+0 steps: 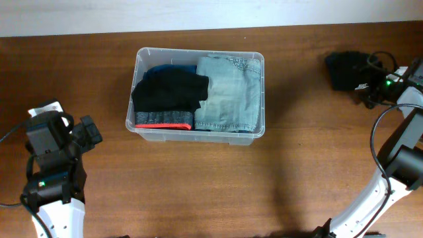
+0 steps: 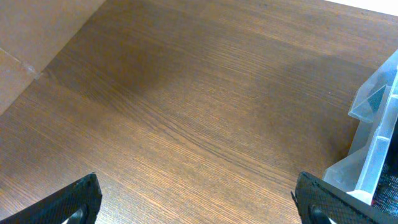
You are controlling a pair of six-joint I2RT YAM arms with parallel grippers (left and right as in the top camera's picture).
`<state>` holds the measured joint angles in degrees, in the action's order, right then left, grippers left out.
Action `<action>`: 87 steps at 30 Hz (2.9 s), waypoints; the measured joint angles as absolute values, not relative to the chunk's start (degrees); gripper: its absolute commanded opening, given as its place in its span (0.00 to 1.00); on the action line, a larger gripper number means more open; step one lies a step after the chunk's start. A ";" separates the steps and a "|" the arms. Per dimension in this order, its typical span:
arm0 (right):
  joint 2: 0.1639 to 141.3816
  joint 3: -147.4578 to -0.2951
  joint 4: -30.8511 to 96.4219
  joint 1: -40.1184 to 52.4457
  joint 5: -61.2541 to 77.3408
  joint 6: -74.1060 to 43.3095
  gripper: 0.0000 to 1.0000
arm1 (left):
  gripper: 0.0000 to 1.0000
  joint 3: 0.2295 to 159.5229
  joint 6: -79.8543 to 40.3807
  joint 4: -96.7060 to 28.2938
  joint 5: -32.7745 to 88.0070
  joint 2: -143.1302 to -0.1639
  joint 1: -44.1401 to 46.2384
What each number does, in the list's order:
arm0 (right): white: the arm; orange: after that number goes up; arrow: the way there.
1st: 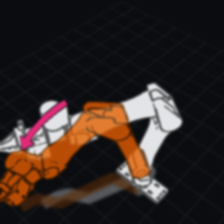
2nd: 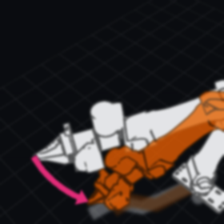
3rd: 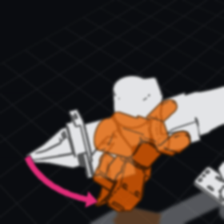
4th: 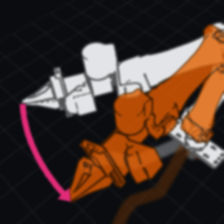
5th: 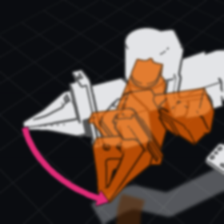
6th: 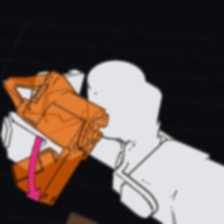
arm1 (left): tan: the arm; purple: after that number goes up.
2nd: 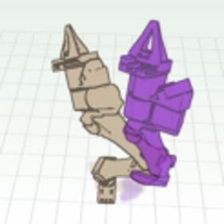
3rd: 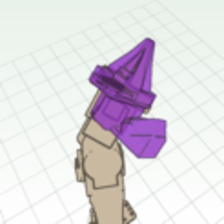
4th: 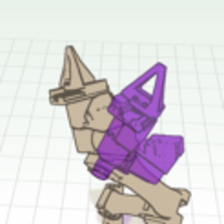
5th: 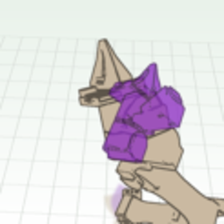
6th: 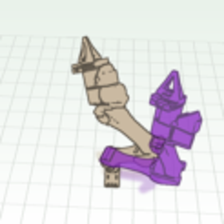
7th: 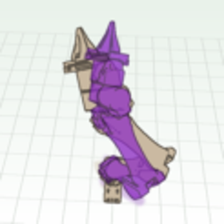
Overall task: Pack container
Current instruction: 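Grasp the black Nike shirt with the right gripper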
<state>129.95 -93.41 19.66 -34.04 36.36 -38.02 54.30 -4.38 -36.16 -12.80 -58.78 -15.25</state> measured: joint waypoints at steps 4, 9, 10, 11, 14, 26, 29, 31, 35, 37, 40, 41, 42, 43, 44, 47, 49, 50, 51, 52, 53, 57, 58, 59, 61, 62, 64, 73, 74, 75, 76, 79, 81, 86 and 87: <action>130.04 -93.41 18.74 -33.39 35.48 -38.74 0.98 | 1.00 54.30 -4.40 -36.16 -12.80 -58.78 -15.25; 130.13 -93.41 18.00 -33.21 34.06 -39.18 0.99 | 1.00 54.30 -4.40 -36.16 -12.80 -58.78 -15.25; 130.15 -93.41 17.87 -33.17 33.80 -39.24 0.99 | 0.99 54.30 -4.40 -36.16 -12.80 -58.78 -15.25; 130.19 -93.41 17.85 -33.15 33.63 -39.24 0.99 | 1.00 54.30 -4.38 -36.16 -12.80 -58.78 -15.25; 130.43 -93.49 17.47 -33.04 33.39 -39.24 0.99 | 0.99 54.30 -4.40 -36.16 -12.80 -58.78 -15.25; 132.55 -95.15 14.63 -32.88 33.71 -39.24 0.98 | 0.99 54.30 -4.38 -36.16 -12.80 -58.78 -15.25; 132.84 -95.42 14.83 -32.91 33.85 -39.07 0.88 | 0.99 54.30 -4.38 -36.16 -12.80 -58.78 -15.25; 133.14 -95.53 15.05 -32.91 33.47 -39.03 0.77 | 0.99 54.30 -4.38 -36.14 -12.80 -58.78 -15.25; 133.60 -95.61 16.01 -32.95 32.93 -38.98 0.64 | 0.99 54.30 -4.40 -36.16 -12.80 -58.78 -15.25; 133.69 -95.77 16.67 -32.97 32.60 -39.00 0.63 | 1.00 54.30 -4.38 -36.16 -12.80 -58.78 -15.25; 133.69 -96.12 18.59 -32.91 32.10 -38.94 0.57 | 1.00 54.30 -4.40 -36.16 -12.80 -58.78 -15.25; 133.69 -96.25 19.44 -32.91 31.88 -38.92 0.56 | 0.99 54.30 -4.38 -36.16 -12.80 -58.78 -15.25; 133.67 -96.33 19.94 -32.88 31.68 -38.85 0.55 | 0.99 54.30 -4.40 -36.16 -12.80 -58.78 -15.25; 133.67 -96.44 20.36 -32.88 31.53 -38.89 0.54 | 0.99 54.30 -4.40 -36.16 -12.80 -58.78 -15.25; 133.67 -96.53 20.62 -32.84 31.40 -38.65 0.53 | 0.99 54.30 -4.40 -36.16 -12.80 -58.78 -15.25; 133.67 -96.57 21.08 -32.82 31.07 -37.60 0.49 | 0.99 54.30 -4.40 -36.16 -12.80 -58.78 -15.25; 133.67 -96.60 21.39 -32.77 30.83 -36.97 0.47 | 0.99 54.30 -4.38 -36.16 -12.80 -58.78 -15.25; 133.69 -96.60 21.52 -32.80 30.74 -36.95 0.46 | 1.00 54.30 -4.38 -36.16 -12.80 -58.78 -15.25; 133.69 -96.60 21.63 -32.80 30.65 -36.77 0.46 | 0.99 54.30 -4.40 -36.16 -12.80 -58.78 -15.25; 133.69 -96.60 21.65 -32.77 30.61 -36.75 0.47 | 0.99 54.30 -4.40 -36.16 -12.80 -58.78 -15.25; 133.69 -96.60 21.65 -32.77 30.63 -36.60 0.47 | 1.00 54.30 -4.38 -36.16 -12.80 -58.78 -15.25; 133.69 -96.60 21.56 -32.73 30.63 -36.42 0.46 | 0.99 54.30 -4.40 -36.16 -12.80 -58.78 -15.25; 133.69 -96.60 21.47 -32.69 30.61 -36.36 0.45 | 0.99 54.30 -4.40 -36.16 -12.80 -58.78 -15.25; 133.69 -96.57 21.50 -32.64 30.46 -36.32 0.43 | 0.99 54.30 -4.38 -36.16 -12.80 -58.78 -15.25; 133.69 -96.53 21.43 -32.56 30.00 -36.23 0.37 | 1.00 54.30 -4.38 -36.16 -12.80 -58.78 -15.25; 133.69 -96.53 21.41 -32.51 29.78 -36.10 0.32 | 0.99 54.30 -4.40 -36.16 -12.80 -58.78 -15.25; 133.73 -96.36 21.37 -32.32 29.34 -35.97 0.28 | 0.99 54.30 -4.38 -36.16 -12.80 -58.78 -15.25; 133.97 -96.16 21.41 -31.73 28.40 -35.99 0.05 | 0.99 54.30 -4.38 -36.16 -12.80 -58.78 -15.25; 133.97 -96.16 21.43 -31.73 28.40 -35.92 0.04 | 0.99 54.30 -4.40 -36.16 -12.80 -58.78 -15.25; 133.97 -96.16 21.43 -31.73 28.47 -35.99 0.04 | 0.99 54.30 -4.38 -36.16 -12.80 -58.78 -15.25; 133.97 -96.16 21.43 -31.73 28.49 -35.97 0.04 | 0.99 54.30 -4.40 -36.16 -12.80 -58.78 -15.25; 133.97 -96.16 21.43 -31.73 28.51 -36.03 0.04 | 0.99 54.30 -4.38 -36.16 -12.80 -58.78 -15.25; 133.97 -96.16 21.43 -31.73 28.60 -36.01 0.04 | 0.99 54.30 -4.40 -36.16 -12.80 -58.78 -15.25; 134.04 -96.12 20.93 -31.99 30.61 -35.97 0.04 | 0.99 54.30 -4.38 -36.16 -12.80 -58.78 -15.25; 134.13 -95.94 20.56 -32.12 31.92 -35.99 0.04 | 0.99 54.30 -4.38 -36.16 -12.80 -58.78 -15.25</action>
<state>134.13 -95.94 20.56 -32.12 31.92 -35.99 54.30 -4.38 -36.16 -12.80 -58.78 -15.25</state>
